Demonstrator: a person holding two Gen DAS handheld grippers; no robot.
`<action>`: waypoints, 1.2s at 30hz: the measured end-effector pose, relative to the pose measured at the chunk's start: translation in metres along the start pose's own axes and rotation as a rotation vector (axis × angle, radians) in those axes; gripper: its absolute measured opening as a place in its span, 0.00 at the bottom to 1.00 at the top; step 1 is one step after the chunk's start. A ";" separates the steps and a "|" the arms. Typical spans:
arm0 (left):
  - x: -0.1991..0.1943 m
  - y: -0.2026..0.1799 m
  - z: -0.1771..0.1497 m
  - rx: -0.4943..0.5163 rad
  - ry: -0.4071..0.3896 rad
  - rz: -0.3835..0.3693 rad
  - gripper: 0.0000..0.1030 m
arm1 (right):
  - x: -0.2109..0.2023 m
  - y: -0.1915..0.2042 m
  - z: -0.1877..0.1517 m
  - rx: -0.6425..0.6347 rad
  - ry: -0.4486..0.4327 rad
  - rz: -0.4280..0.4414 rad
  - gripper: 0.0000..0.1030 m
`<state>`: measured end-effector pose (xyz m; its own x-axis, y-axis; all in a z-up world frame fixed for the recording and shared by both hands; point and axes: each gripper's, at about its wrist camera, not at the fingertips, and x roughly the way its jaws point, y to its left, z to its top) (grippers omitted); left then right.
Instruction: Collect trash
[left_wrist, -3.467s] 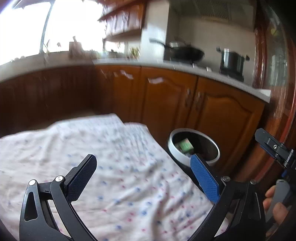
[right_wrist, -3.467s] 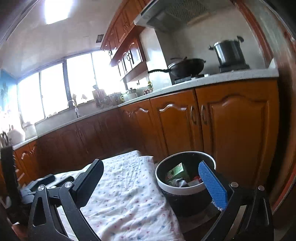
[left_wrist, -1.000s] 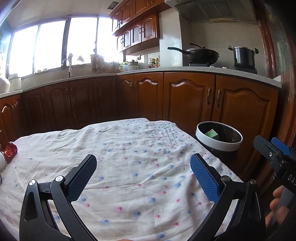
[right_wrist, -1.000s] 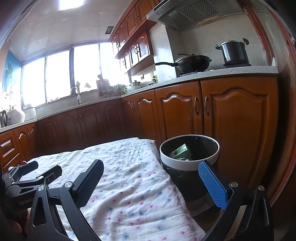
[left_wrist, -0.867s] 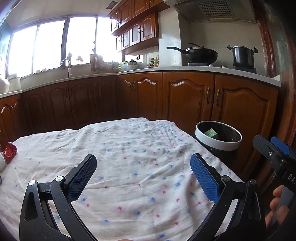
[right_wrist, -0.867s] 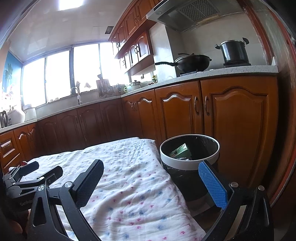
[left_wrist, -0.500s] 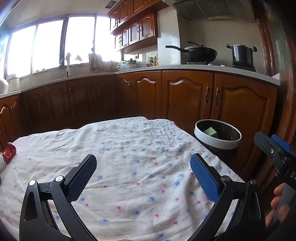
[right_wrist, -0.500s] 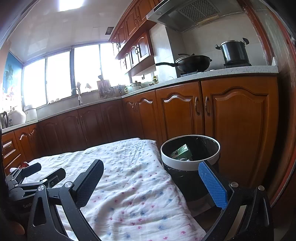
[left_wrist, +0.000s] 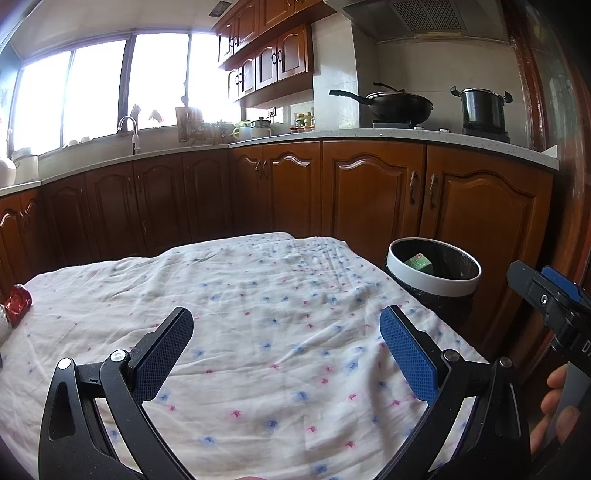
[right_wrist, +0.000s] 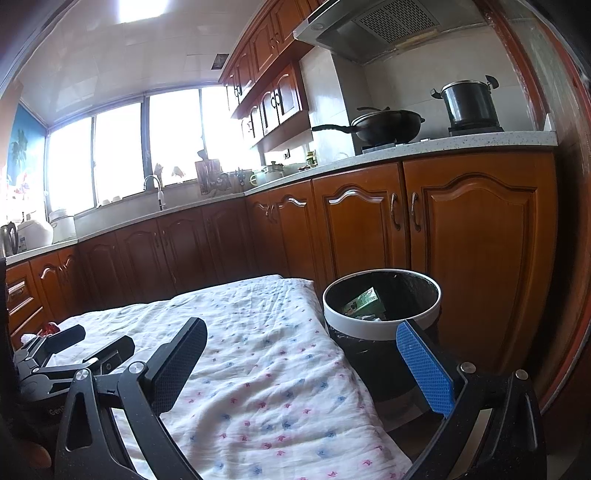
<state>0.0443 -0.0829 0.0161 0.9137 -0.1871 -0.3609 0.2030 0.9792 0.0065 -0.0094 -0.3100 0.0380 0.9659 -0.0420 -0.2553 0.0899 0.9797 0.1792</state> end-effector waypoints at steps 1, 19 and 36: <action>0.000 0.000 0.000 -0.001 0.001 0.000 1.00 | 0.001 0.000 0.000 0.000 0.000 0.001 1.00; 0.004 0.000 -0.003 0.004 0.010 -0.004 1.00 | 0.006 0.001 0.001 0.010 0.016 0.007 1.00; 0.019 0.003 -0.001 0.002 0.053 -0.031 1.00 | 0.022 -0.004 0.003 0.034 0.049 0.018 1.00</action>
